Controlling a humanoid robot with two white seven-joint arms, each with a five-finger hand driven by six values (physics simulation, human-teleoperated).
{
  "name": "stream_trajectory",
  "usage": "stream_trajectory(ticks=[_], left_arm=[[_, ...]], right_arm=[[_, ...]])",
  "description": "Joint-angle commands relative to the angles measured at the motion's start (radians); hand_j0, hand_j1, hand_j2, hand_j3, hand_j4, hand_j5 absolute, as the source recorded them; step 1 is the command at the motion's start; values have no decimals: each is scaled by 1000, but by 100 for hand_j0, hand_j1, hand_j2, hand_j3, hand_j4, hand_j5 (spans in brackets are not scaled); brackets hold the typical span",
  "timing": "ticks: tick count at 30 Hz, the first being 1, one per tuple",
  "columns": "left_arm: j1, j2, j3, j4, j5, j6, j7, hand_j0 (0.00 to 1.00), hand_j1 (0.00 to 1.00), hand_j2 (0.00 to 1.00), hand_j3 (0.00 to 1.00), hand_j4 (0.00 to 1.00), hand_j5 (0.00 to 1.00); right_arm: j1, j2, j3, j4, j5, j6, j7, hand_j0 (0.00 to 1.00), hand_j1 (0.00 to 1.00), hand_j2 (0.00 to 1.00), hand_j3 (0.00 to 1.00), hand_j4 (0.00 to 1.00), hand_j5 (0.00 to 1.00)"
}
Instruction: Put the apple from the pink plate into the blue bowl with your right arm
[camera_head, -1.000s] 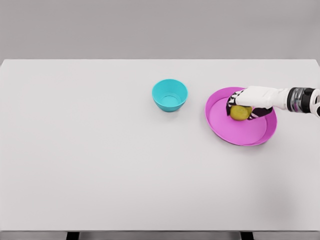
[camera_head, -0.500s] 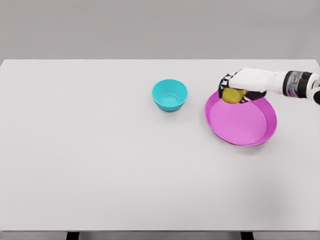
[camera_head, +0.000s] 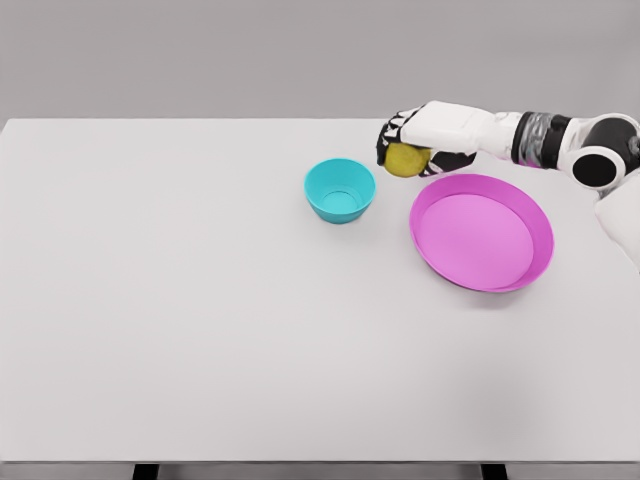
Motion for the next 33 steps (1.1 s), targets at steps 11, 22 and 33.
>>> stream_trajectory(ticks=[11,22,33], left_arm=[[0,0,0,0,0,0,0,100,100,100,100,100,100],[0,0,0,0,0,0,0,100,100,100,100,100,100],[0,0,0,0,0,0,0,100,100,100,100,100,100]], right_arm=[[-11,100,50,6,7,4,0,51,51,51,51,51,51],[-34,146,90,44,19,4,0,62,62,62,62,62,62],[-72,125,77,6,16,4,0,100,100,100,100,100,100]])
